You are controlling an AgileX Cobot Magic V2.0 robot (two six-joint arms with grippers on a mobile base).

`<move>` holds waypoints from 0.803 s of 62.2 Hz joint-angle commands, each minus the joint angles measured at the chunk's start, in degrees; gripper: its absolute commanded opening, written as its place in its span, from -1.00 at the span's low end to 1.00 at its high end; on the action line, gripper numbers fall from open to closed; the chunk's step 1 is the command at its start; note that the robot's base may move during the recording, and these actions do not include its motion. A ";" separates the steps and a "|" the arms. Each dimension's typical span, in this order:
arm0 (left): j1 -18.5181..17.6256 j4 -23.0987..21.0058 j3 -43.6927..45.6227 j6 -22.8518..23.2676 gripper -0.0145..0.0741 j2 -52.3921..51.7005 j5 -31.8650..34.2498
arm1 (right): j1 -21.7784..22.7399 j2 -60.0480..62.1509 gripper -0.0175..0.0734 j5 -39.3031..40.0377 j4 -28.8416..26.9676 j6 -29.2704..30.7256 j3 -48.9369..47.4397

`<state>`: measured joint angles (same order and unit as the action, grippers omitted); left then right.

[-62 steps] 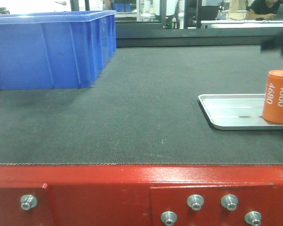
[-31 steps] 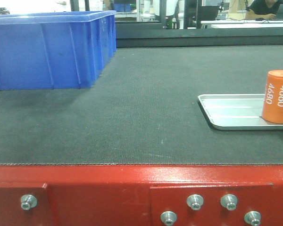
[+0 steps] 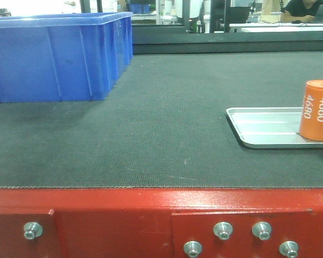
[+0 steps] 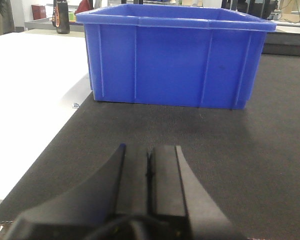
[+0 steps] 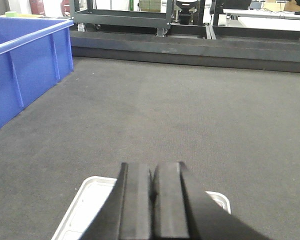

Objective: Grab orange capacitor from left shelf to right conveyor

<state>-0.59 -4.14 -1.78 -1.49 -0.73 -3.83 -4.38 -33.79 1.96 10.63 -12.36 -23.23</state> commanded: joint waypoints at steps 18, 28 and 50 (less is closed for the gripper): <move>-0.27 -0.10 0.22 0.09 -0.96 -0.67 5.20 | 0.23 4.65 -0.49 -1.05 0.52 -0.09 1.11; -0.27 -0.10 0.22 0.09 -0.96 -0.67 5.20 | 2.42 15.42 -0.49 -4.85 -2.42 2.30 7.10; -0.27 -0.10 0.22 0.09 -0.96 -0.67 5.20 | 9.38 30.37 -0.49 0.27 -14.08 9.59 20.60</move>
<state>-0.59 -4.14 -1.78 -1.49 -0.73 -3.83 4.54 -5.03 -4.57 -3.19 -3.70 -2.63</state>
